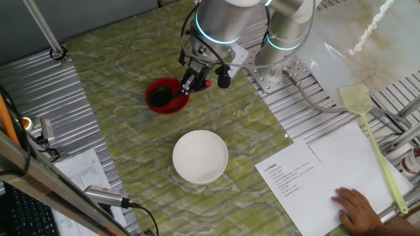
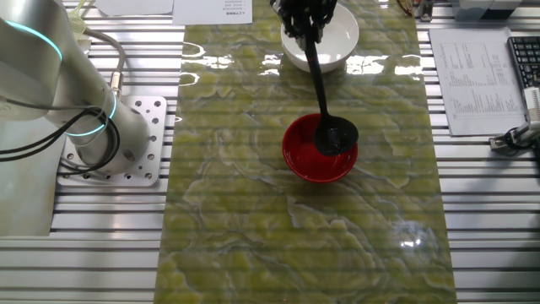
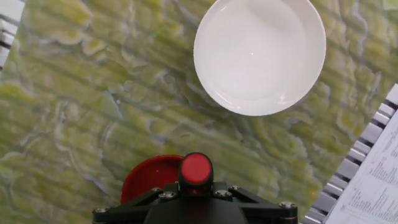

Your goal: Scoop water with a large spoon from one bowl to another

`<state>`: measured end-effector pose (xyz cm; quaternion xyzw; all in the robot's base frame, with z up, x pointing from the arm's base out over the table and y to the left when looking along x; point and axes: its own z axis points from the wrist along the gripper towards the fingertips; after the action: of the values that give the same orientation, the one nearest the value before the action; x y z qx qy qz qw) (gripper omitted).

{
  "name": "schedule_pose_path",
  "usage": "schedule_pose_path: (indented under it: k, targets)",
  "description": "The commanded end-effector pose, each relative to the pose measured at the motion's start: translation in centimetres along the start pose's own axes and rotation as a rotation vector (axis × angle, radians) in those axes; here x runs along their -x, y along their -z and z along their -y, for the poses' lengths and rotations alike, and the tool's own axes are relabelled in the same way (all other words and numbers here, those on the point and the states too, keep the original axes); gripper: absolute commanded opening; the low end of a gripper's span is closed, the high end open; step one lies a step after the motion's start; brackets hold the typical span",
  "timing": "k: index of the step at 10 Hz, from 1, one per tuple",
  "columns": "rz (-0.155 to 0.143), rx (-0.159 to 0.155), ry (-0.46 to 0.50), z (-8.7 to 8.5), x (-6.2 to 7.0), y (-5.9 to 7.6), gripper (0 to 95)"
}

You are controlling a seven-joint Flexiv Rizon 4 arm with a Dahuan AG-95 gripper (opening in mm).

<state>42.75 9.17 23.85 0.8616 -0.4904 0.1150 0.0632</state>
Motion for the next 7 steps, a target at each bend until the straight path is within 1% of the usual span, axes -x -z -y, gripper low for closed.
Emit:
schedule_pose_path:
  k: [1,6,7]
  targets:
    - [0.027,0.015,0.025,0.05,0.0,-0.02,0.0]
    - [0.058,0.02,0.06,0.05,0.0,-0.05,0.0]
    - [0.06,0.02,0.067,0.05,0.0,-0.04,0.0]
